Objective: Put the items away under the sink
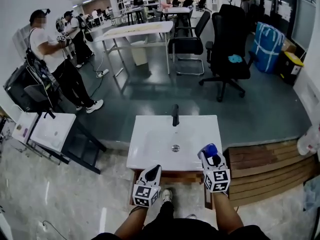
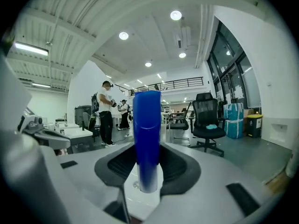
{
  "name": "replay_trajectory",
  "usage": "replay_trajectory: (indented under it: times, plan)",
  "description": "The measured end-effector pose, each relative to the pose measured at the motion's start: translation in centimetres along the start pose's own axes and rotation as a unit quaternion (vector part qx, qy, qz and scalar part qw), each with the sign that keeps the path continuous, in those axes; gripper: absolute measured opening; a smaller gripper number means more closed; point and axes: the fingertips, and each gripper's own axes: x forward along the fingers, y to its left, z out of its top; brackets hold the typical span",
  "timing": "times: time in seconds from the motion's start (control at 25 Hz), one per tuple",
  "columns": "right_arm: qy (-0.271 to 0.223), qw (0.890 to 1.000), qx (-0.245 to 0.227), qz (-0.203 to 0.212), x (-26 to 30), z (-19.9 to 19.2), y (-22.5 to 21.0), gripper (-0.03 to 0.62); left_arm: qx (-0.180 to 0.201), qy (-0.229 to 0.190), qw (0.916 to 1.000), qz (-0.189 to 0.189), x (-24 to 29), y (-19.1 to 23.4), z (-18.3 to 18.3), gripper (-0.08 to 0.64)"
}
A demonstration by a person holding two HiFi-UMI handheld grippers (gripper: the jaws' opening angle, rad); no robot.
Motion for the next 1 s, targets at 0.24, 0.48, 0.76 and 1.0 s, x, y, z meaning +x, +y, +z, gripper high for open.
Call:
replay_trajectory:
  times: [0.24, 0.48, 0.76, 1.0]
  plan:
    - [-0.010, 1.000, -0.017, 0.005, -4.8, -1.0, 1.4, 0.161, -0.001, -0.020, 0.9998, 0.009, -4.4, -3.1, -0.8, 0.021]
    - [-0.004, 0.999, -0.034, -0.012, -8.0, -2.2, 2.9, 0.161, 0.014, -0.035, 0.9993, -0.003, -6.8, -4.6, -1.0, 0.021]
    - [-0.005, 0.999, -0.027, -0.031, -10.0, -3.0, 7.5, 0.161, 0.018, -0.027, 0.9990, -0.029, -8.6, -1.8, -1.3, 0.021]
    - [-0.008, 0.999, -0.032, -0.033, -10.0, -2.8, 12.0, 0.160, 0.028, -0.030, 0.9972, -0.062, -10.8, 1.1, -1.1, 0.021]
